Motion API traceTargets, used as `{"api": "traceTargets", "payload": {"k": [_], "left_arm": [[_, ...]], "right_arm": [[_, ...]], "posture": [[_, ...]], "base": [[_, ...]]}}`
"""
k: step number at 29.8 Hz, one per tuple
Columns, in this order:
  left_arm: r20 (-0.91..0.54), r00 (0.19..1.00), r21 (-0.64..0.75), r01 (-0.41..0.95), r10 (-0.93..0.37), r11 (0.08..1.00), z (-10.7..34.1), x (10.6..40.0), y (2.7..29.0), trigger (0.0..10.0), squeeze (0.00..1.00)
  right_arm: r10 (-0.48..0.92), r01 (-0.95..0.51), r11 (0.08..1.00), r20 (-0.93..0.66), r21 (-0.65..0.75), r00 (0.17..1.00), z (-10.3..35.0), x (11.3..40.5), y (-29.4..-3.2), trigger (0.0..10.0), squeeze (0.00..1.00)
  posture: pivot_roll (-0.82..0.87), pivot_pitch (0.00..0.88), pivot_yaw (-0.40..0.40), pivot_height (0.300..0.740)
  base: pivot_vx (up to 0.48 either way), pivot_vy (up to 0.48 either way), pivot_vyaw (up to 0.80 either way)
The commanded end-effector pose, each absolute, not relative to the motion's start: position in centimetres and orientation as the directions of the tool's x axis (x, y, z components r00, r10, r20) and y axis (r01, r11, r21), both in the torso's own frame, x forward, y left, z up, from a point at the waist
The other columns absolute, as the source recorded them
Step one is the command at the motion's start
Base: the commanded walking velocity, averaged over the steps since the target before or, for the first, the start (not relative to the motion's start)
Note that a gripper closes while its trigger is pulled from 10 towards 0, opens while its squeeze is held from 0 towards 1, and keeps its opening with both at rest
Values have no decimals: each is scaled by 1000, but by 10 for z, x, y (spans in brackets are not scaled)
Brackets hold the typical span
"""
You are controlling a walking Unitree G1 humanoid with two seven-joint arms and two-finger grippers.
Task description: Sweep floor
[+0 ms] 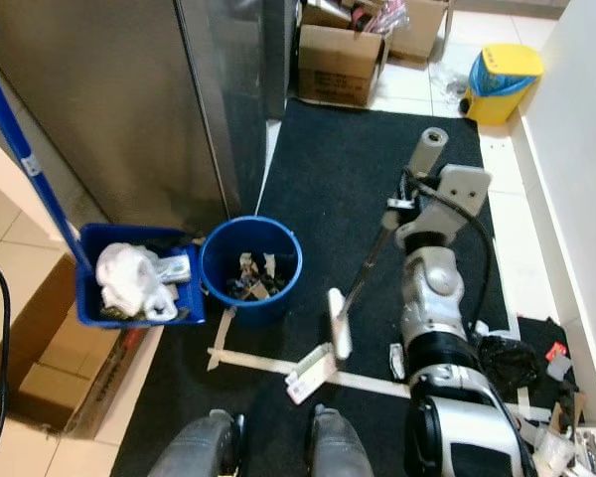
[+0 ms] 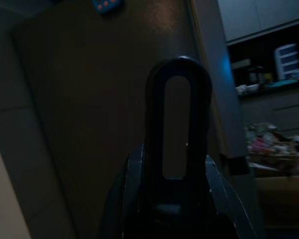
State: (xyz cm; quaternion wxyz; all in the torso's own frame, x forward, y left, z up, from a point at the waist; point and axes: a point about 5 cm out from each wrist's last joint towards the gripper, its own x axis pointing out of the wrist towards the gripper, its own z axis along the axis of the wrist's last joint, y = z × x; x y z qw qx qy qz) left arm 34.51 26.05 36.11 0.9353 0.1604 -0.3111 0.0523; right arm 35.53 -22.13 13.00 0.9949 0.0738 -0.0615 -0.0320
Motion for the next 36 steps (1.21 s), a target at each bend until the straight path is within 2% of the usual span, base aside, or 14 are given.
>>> {"api": "traceTargets", "payload": {"k": [1, 12, 21, 24, 28, 36], "left_arm": [[670, 742, 275, -222, -21, 936, 375, 344, 255, 10000, 0], [728, 679, 287, -177, -95, 941, 396, 363, 230, 10000, 0], [704, 666, 398, -82, -247, 914, 395, 377, 190, 10000, 0], [673, 661, 457, -21, -330, 889, 387, 385, 161, 10000, 0], [656, 657, 487, 9, -373, 873, 381, 390, 141, 10000, 0], [638, 641, 550, 9, -427, 835, 377, 392, 123, 10000, 0]], "right_arm": [[-67, 45, 989, 154, 143, 986, 134, 354, -220, 10000, 0], [-53, 29, 989, 163, 147, 985, 131, 352, -212, 10000, 0], [-54, 28, 988, 168, 152, 984, 132, 352, -210, 10000, 0], [-58, 31, 988, 173, 153, 983, 132, 352, -210, 10000, 0], [-64, 34, 987, 184, 157, 981, 133, 351, -210, 10000, 0], [-76, 44, 986, 195, 162, 978, 132, 346, -211, 10000, 0]], "posture": [[25, 139, 56, 740], [-5, 137, 76, 740], [-15, 143, 87, 740], [-28, 143, 96, 740], [-55, 142, 113, 740], [-76, 143, 130, 740]], "base": [[0, 0, 0], [0, 0, 0], [0, 0, 0], [0, 0, 0], [0, 0, 0], [0, 0, 0]]}}
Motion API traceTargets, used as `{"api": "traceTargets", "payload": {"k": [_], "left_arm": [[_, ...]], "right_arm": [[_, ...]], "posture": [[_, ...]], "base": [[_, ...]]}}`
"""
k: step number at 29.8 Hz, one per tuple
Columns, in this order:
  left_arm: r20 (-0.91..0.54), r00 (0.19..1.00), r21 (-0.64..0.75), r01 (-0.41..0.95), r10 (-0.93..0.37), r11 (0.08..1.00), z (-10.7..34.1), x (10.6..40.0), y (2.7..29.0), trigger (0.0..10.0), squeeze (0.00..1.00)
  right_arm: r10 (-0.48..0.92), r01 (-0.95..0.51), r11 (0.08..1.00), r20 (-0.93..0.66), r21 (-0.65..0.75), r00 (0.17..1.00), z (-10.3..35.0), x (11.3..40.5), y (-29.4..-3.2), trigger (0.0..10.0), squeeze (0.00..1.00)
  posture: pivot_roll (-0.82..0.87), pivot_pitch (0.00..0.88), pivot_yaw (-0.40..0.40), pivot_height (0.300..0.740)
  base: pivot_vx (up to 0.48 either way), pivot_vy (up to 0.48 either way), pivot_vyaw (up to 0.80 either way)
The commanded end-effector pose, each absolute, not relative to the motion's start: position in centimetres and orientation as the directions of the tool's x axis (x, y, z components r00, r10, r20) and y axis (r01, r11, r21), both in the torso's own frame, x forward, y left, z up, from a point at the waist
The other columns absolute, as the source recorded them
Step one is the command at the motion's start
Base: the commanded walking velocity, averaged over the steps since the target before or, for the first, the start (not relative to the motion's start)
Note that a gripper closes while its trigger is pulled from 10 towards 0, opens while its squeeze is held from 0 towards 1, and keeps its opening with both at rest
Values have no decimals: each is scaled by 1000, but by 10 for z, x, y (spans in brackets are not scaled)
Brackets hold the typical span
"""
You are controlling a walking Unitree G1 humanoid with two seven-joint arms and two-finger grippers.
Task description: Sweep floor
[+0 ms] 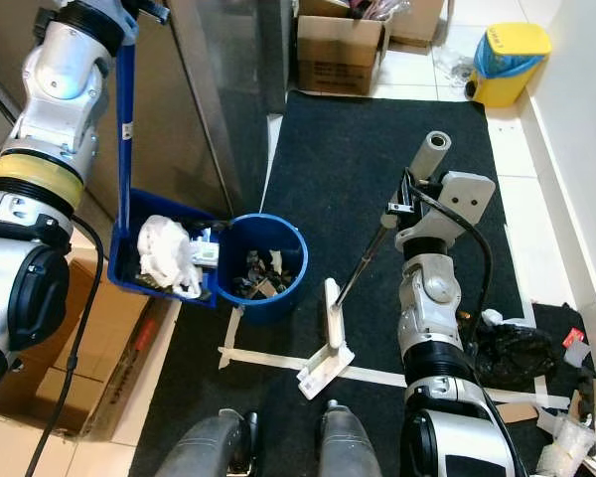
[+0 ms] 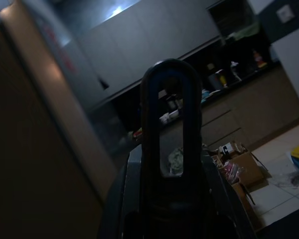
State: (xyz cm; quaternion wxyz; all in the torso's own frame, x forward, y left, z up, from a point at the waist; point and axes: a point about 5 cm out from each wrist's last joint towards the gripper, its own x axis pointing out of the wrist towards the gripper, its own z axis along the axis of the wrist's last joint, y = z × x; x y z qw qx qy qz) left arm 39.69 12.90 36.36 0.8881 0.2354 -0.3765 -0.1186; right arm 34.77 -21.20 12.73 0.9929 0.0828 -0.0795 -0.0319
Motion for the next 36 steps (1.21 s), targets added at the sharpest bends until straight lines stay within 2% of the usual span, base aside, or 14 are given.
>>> {"api": "traceTargets", "payload": {"k": [1, 9, 19, 24, 30, 36], "left_arm": [[635, 638, 558, 12, -436, 830, 377, 392, 121, 10000, 0], [626, 601, 610, 20, -497, 792, 377, 391, 97, 10000, 0], [669, 571, 594, -26, -475, 804, 386, 389, 87, 10000, 0], [688, 583, 537, -9, -432, 843, 390, 390, 92, 10000, 0], [714, 624, 382, 31, -316, 924, 394, 394, 105, 10000, 0], [730, 598, 406, 11, -331, 914, 398, 392, 103, 10000, 0]], "right_arm": [[-79, 47, 985, 196, 163, 978, 132, 346, -211, 10000, 0], [-98, 64, 983, 200, 170, 975, 131, 341, -213, 10000, 0], [-113, 78, 981, 197, 176, 974, 128, 337, -213, 10000, 0], [-110, 75, 981, 192, 180, 975, 128, 338, -211, 10000, 0], [-94, 58, 981, 191, 184, 977, 130, 341, -205, 10000, 0], [-92, 57, 981, 190, 184, 978, 129, 341, -206, 10000, 0]], "posture": [[-77, 143, 131, 740], [-95, 148, 153, 740], [-96, 151, 161, 740], [-81, 150, 155, 740], [-76, 151, 148, 740], [-77, 147, 145, 740]], "base": [[0, 0, 0], [0, 0, 0], [0, 0, 0], [0, 0, 0], [0, 0, 0], [0, 0, 0]]}}
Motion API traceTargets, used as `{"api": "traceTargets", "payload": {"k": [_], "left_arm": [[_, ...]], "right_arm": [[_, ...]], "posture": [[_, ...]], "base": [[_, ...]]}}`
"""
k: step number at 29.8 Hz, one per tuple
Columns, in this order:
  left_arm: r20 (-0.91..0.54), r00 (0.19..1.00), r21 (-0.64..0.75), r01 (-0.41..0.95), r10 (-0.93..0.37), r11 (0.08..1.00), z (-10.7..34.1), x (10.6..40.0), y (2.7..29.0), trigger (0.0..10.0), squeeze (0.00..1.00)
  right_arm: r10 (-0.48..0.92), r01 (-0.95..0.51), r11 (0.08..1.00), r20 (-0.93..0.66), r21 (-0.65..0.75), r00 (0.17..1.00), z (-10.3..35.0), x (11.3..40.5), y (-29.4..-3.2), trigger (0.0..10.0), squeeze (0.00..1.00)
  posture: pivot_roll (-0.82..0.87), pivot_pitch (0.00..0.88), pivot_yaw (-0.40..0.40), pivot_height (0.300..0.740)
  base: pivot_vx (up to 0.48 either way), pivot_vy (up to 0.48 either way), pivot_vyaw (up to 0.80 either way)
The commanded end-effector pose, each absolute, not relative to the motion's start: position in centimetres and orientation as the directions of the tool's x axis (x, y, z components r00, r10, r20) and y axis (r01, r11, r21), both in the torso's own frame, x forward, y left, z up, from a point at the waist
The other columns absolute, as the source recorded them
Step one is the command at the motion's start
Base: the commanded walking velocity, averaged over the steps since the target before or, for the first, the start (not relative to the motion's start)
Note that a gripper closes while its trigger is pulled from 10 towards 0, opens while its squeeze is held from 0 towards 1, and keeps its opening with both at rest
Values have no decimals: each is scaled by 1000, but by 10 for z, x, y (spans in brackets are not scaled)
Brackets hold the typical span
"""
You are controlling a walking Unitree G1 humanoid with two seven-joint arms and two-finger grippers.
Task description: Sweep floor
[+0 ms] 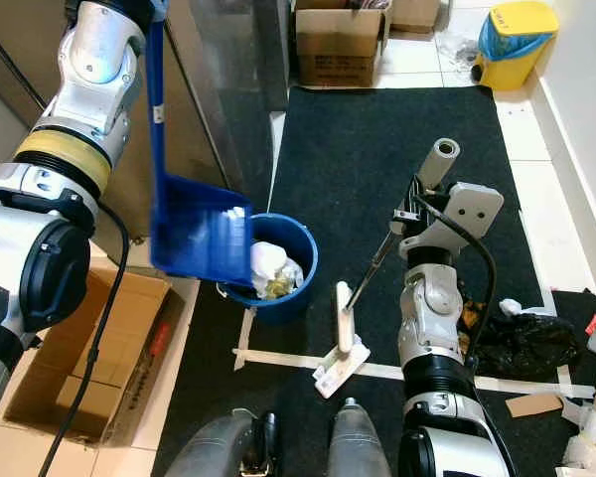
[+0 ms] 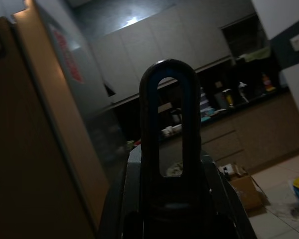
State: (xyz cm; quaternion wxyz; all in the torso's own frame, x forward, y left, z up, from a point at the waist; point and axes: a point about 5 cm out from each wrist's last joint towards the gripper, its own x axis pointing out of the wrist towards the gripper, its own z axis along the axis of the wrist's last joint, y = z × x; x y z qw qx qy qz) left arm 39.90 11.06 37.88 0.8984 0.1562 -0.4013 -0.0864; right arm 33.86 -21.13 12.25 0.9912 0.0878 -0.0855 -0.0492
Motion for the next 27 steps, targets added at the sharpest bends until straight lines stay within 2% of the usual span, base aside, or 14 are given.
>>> {"api": "traceTargets", "payload": {"k": [1, 3, 4, 7, 10, 11, 12, 14, 15, 16, 19, 21, 23, 27], "left_arm": [[730, 598, 406, 11, -331, 914, 398, 392, 103, 10000, 0], [700, 584, 496, 17, -411, 868, 393, 390, 97, 10000, 0], [663, 578, 579, 8, -476, 816, 387, 390, 94, 10000, 0], [631, 572, 624, 27, -524, 781, 383, 389, 90, 10000, 0], [630, 579, 604, 54, -518, 795, 383, 390, 91, 10000, 0], [650, 598, 519, 102, -470, 849, 387, 392, 94, 10000, 0], [650, 598, 519, 102, -470, 849, 387, 392, 94, 10000, 0], [686, 621, 378, 140, -378, 915, 395, 395, 104, 10000, 0], [708, 643, 258, 151, -293, 954, 403, 396, 114, 10000, 0], [710, 647, 236, 153, -277, 960, 404, 397, 115, 10000, 0], [722, 633, 268, 119, -281, 956, 406, 395, 116, 10000, 0], [737, 589, 366, 65, -332, 928, 408, 390, 114, 10000, 0], [733, 576, 405, 59, -362, 913, 407, 389, 114, 10000, 0], [737, 567, 394, 82, -368, 916, 406, 388, 119, 10000, 0]], "right_arm": [[-92, 57, 981, 190, 184, 978, 129, 341, -206, 10000, 0], [-94, 59, 982, 191, 181, 977, 130, 341, -208, 10000, 0], [-96, 61, 982, 191, 180, 977, 130, 341, -208, 10000, 0], [-97, 62, 982, 191, 180, 977, 130, 341, -209, 10000, 0], [-96, 61, 982, 189, 180, 977, 130, 342, -208, 10000, 0], [-94, 60, 982, 189, 180, 978, 130, 342, -208, 10000, 0], [-94, 60, 982, 189, 180, 978, 130, 342, -208, 10000, 0], [-91, 56, 982, 190, 182, 978, 131, 343, -206, 10000, 0], [-89, 54, 982, 191, 183, 978, 131, 344, -205, 10000, 0], [-89, 54, 982, 191, 183, 978, 131, 344, -205, 10000, 0], [-88, 53, 982, 191, 182, 978, 131, 344, -206, 10000, 0], [-88, 53, 982, 191, 180, 978, 131, 343, -207, 10000, 0], [-89, 55, 982, 192, 180, 977, 131, 343, -207, 10000, 0], [-90, 55, 982, 192, 180, 977, 131, 343, -208, 10000, 0]], "posture": [[-77, 147, 145, 740], [-77, 143, 145, 740], [-75, 142, 145, 740], [-71, 140, 144, 740], [-70, 137, 143, 740], [-69, 135, 142, 740], [-69, 135, 142, 740], [-72, 133, 139, 740], [-72, 133, 139, 740], [-72, 133, 139, 740], [-73, 131, 138, 740], [-75, 129, 138, 740], [-73, 129, 138, 740], [-69, 131, 135, 740]], "base": [[0, 0, 0], [0, 0, 0], [0, 0, 0], [0, 0, 0], [0, 0, 0], [0, 0, 0], [0, 0, 0], [0, 0, 0], [0, 0, 0], [0, 0, 0], [0, 0, 0], [0, 0, 0], [0, 0, 0], [0, 0, 0]]}}
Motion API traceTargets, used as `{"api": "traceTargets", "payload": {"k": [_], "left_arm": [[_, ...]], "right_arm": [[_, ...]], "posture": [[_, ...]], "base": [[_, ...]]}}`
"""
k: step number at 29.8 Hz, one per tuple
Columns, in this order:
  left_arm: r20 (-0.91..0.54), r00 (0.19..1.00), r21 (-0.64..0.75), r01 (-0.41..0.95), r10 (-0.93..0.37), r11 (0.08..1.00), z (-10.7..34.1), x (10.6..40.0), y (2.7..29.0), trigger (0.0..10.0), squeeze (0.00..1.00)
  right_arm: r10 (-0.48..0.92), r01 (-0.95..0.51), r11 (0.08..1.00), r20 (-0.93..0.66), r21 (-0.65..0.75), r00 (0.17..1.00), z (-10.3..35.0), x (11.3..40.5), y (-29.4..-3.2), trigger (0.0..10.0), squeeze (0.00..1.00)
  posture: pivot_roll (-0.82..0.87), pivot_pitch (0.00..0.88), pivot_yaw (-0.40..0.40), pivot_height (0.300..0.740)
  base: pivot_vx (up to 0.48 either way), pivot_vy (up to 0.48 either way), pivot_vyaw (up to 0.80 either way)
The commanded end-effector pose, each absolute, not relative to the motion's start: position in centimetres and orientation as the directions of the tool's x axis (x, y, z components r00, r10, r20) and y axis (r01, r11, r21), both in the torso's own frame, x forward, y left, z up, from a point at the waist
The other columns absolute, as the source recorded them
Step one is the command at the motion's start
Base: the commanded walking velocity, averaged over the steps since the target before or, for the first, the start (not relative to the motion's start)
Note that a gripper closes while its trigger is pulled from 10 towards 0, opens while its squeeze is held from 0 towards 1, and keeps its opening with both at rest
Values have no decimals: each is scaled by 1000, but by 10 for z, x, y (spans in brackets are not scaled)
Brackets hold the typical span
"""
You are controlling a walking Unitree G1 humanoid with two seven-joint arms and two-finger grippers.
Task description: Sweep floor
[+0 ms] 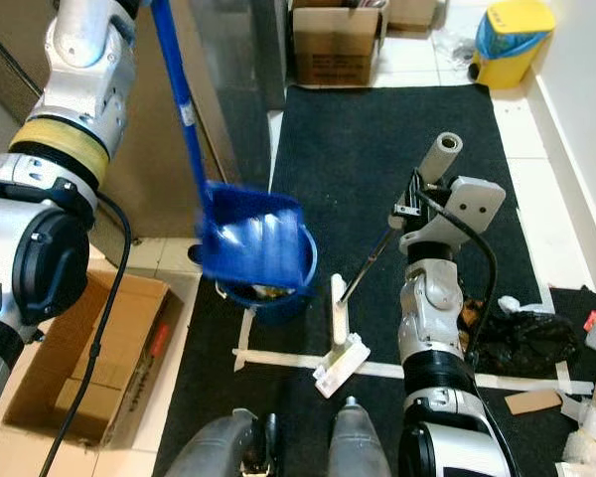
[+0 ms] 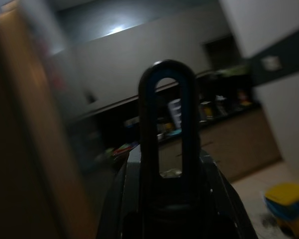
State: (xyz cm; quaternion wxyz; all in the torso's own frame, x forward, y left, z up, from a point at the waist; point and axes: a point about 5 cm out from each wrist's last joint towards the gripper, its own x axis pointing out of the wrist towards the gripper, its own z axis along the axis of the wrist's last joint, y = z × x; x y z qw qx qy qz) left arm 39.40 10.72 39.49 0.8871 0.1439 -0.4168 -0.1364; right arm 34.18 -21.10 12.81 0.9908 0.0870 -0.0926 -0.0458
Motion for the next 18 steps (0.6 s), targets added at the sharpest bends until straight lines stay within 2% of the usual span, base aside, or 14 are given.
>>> {"api": "traceTargets", "payload": {"k": [1, 9, 14, 18], "left_arm": [[737, 567, 394, 82, -368, 916, 406, 388, 119, 10000, 0], [778, 540, 321, 96, -320, 942, 416, 383, 128, 10000, 0], [777, 573, 220, 139, -259, 966, 418, 384, 142, 10000, 0], [806, 571, 134, 86, -159, 987, 417, 381, 161, 10000, 0]], "right_arm": [[-90, 55, 982, 192, 180, 977, 131, 343, -208, 10000, 0], [-98, 69, 984, 184, 162, 978, 131, 344, -211, 10000, 0], [-133, 113, 988, 197, 108, 971, 136, 342, -222, 10000, 0], [-129, 124, 992, 231, 39, 964, 146, 341, -225, 10000, 0]], "posture": [[-69, 131, 135, 740], [-68, 135, 131, 740], [-74, 139, 132, 740], [-81, 143, 125, 740]], "base": [[0, 0, 0], [0, 0, 0], [0, 0, 0], [0, 0, 0]]}}
